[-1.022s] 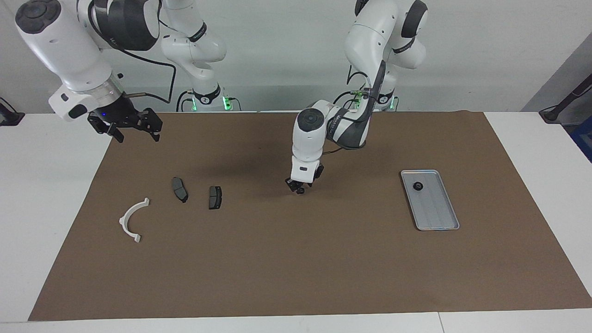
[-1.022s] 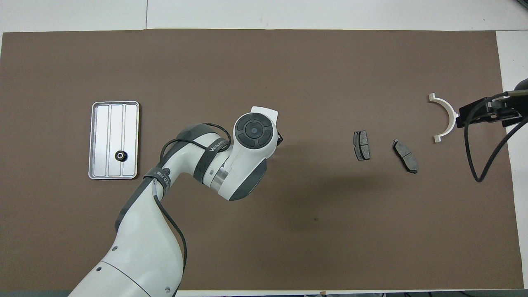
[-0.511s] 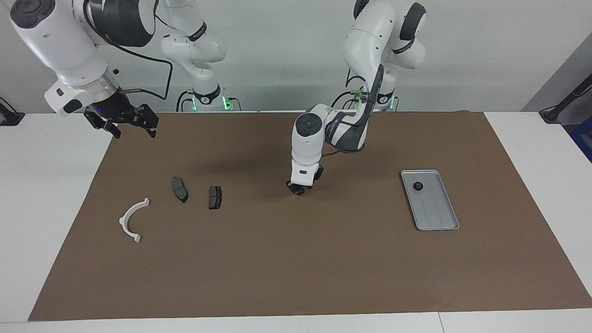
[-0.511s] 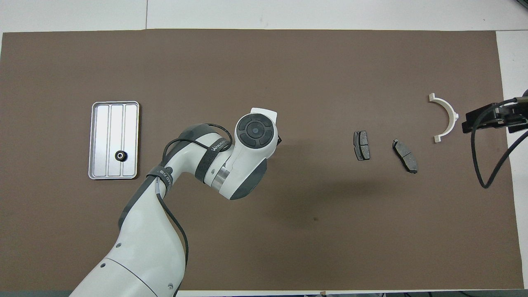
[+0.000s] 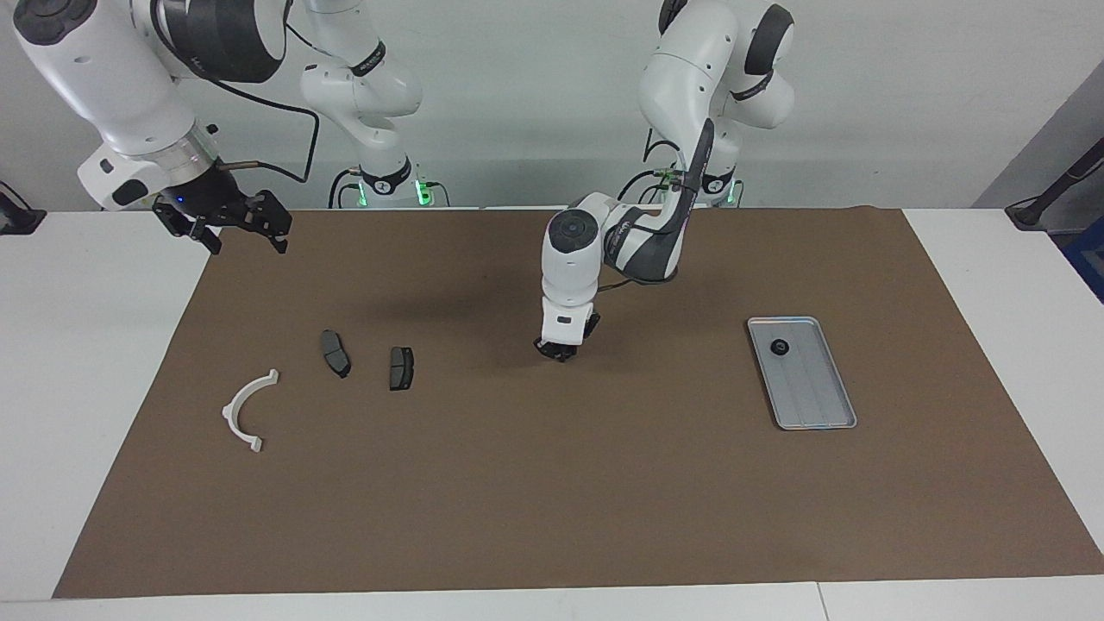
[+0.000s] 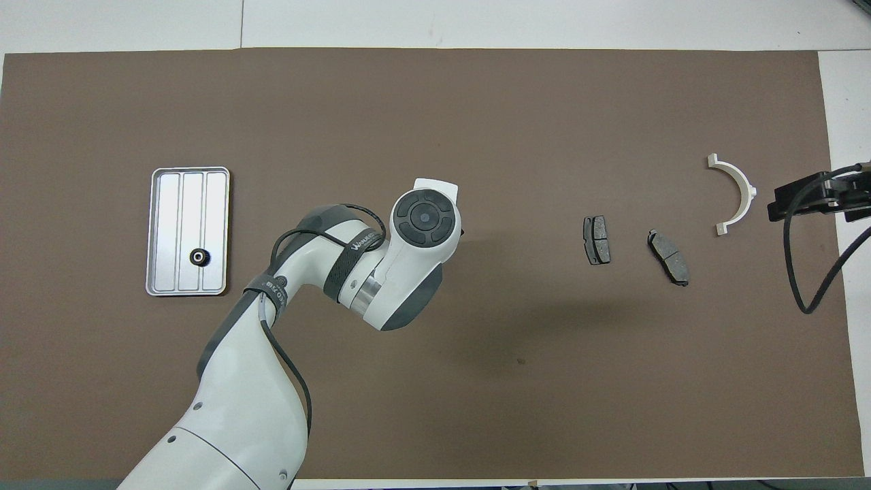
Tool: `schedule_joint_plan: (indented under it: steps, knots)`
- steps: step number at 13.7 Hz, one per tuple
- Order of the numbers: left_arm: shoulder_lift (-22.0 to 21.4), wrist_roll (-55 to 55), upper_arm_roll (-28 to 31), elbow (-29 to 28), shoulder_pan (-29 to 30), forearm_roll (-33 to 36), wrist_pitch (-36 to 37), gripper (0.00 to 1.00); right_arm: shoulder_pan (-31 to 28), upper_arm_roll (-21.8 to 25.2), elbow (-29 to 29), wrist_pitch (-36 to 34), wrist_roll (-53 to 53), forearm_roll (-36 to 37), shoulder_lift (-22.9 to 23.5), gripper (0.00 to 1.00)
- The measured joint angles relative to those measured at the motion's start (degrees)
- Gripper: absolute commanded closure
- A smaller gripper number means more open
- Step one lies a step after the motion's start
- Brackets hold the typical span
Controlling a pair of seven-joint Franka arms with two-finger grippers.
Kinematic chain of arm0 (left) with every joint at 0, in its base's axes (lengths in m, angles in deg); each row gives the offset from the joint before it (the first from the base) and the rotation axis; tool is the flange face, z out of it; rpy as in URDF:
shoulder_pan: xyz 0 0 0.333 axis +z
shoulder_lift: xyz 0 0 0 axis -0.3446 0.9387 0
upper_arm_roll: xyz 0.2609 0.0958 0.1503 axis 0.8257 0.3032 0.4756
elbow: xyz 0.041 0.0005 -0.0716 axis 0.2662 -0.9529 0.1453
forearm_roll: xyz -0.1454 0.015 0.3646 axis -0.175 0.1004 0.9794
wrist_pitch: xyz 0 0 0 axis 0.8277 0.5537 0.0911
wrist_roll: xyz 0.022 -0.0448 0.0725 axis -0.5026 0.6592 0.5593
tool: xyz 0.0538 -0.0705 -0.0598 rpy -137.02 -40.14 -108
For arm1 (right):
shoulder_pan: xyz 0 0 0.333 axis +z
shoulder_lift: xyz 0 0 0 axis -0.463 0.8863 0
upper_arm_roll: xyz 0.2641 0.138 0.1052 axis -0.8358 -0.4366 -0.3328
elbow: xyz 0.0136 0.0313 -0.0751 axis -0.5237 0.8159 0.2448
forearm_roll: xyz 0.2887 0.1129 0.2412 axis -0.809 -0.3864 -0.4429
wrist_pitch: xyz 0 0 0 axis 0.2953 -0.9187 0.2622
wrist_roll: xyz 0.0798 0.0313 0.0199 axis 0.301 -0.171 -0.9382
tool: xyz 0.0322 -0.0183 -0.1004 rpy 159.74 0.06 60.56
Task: Pick bearing gear from pile to tray
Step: 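Carry the gear with the left gripper over the silver tray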
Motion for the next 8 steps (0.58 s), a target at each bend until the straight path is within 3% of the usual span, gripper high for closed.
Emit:
schedule_joint_plan:
  steps: [5, 8]
  knots:
    - [-2.9, -2.0, 4.4, 0.5, 1.5, 0.6, 5.1, 1.00, 0.0, 0.0, 2.2, 0.0, 0.0, 0.0, -2.1, 0.00]
    - [-8.8, -13.7, 4.9, -0.8, 9.4, 0.7, 10.3, 1.00, 0.0, -0.1, 2.8, 0.1, 0.0, 0.0, -2.5, 0.00]
